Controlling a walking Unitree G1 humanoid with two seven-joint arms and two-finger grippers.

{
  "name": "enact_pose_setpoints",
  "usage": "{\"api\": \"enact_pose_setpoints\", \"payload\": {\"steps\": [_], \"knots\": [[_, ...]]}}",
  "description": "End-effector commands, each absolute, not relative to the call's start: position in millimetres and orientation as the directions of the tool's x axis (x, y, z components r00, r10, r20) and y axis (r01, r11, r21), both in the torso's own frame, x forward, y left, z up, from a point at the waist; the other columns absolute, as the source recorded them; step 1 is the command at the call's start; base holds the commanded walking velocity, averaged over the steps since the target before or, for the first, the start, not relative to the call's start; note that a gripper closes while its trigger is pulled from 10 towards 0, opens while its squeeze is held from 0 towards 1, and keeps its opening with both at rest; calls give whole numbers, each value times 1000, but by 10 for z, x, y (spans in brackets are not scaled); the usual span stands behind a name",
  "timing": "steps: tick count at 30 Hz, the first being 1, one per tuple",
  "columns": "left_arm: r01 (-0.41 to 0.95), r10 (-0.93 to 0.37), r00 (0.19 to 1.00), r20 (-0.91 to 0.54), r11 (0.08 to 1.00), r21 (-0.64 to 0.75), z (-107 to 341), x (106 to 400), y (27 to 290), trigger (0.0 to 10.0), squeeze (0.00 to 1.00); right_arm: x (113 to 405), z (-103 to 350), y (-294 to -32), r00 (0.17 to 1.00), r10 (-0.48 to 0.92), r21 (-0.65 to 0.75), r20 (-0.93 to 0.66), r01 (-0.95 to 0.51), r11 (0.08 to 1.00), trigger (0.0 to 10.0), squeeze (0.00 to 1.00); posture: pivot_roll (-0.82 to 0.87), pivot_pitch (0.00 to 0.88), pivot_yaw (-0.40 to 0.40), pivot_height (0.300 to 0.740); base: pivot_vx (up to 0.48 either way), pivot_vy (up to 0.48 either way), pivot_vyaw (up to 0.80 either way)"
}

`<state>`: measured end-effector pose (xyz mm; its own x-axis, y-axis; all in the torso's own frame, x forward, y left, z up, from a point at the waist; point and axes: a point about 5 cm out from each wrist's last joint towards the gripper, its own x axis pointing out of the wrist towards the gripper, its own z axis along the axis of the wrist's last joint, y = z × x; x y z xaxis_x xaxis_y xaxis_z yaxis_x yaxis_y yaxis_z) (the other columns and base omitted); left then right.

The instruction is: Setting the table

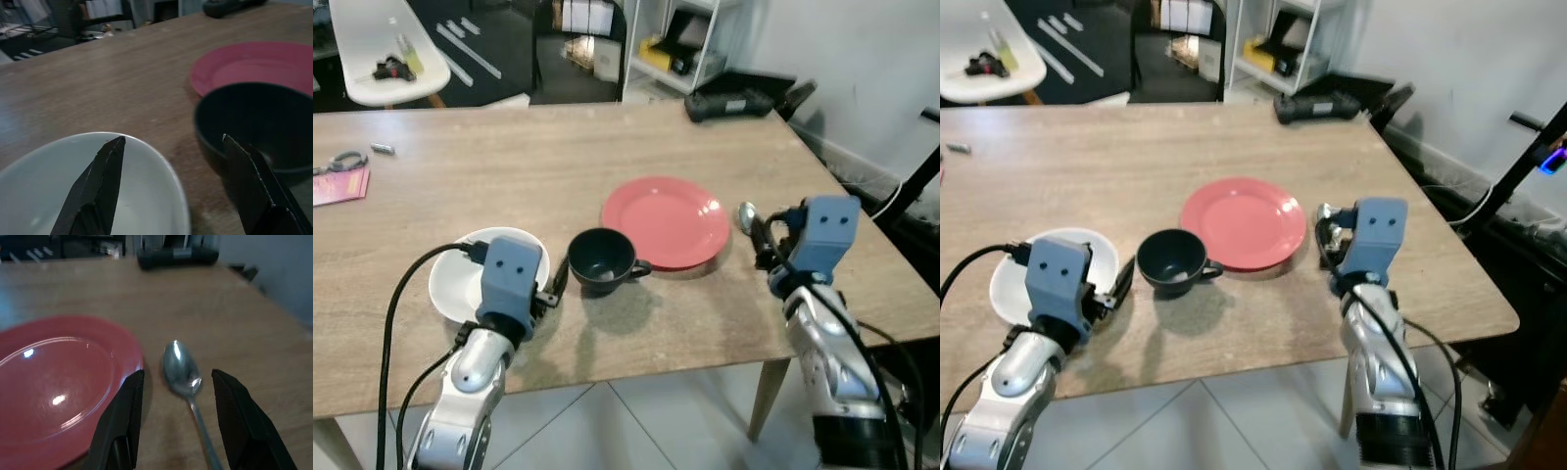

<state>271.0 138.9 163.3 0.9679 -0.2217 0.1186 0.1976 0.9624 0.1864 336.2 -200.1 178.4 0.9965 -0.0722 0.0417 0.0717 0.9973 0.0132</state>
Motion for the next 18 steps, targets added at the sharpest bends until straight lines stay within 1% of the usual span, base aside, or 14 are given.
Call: {"api": "enact_pose_setpoints", "payload": {"steps": [1,3,4,6,8,10,12,14,18], "knots": [[211,-238,963,126,957,199,1640,2667,1366,10000,0,3415,1710,-2090,997,-82,45,-14,83,996,10000,0,1,49,32,740,0,0,0],[215,-244,962,126,954,207,1642,2655,1362,10000,0,3466,1732,-2137,996,-85,55,-14,86,995,10000,0,7,51,31,740,0,0,0],[220,-251,960,127,951,219,1649,2633,1358,10000,0,3536,1754,-2234,996,-85,49,-27,86,995,10000,0,23,59,25,740,0,0,0],[221,-252,959,128,950,221,1652,2626,1359,10000,0,3556,1761,-2268,996,-87,43,-31,88,995,10000,0,23,59,25,740,0,0,0],[215,-248,961,125,949,231,1661,2597,1395,10000,0,3606,1750,-2426,994,-77,42,-73,80,996,10000,0,38,70,23,740,0,0,0],[214,-247,961,123,948,234,1664,2588,1407,10000,0,3618,1749,-2474,993,-75,46,-86,80,996,10000,0,38,70,23,740,0,0,0],[212,-246,962,118,947,241,1665,2550,1433,10000,0,3659,1751,-2530,993,-31,66,-117,39,997,10000,0,45,80,23,740,0,0,0],[212,-245,963,115,946,245,1664,2534,1441,10000,0,3672,1751,-2543,992,-16,74,-128,26,997,10000,0,53,90,23,740,0,0,0],[209,-241,965,105,946,246,1679,2475,1466,10000,0,3732,1711,-2585,985,16,28,-174,-11,1000,10000,0,70,118,27,740,0,0,0]]}}
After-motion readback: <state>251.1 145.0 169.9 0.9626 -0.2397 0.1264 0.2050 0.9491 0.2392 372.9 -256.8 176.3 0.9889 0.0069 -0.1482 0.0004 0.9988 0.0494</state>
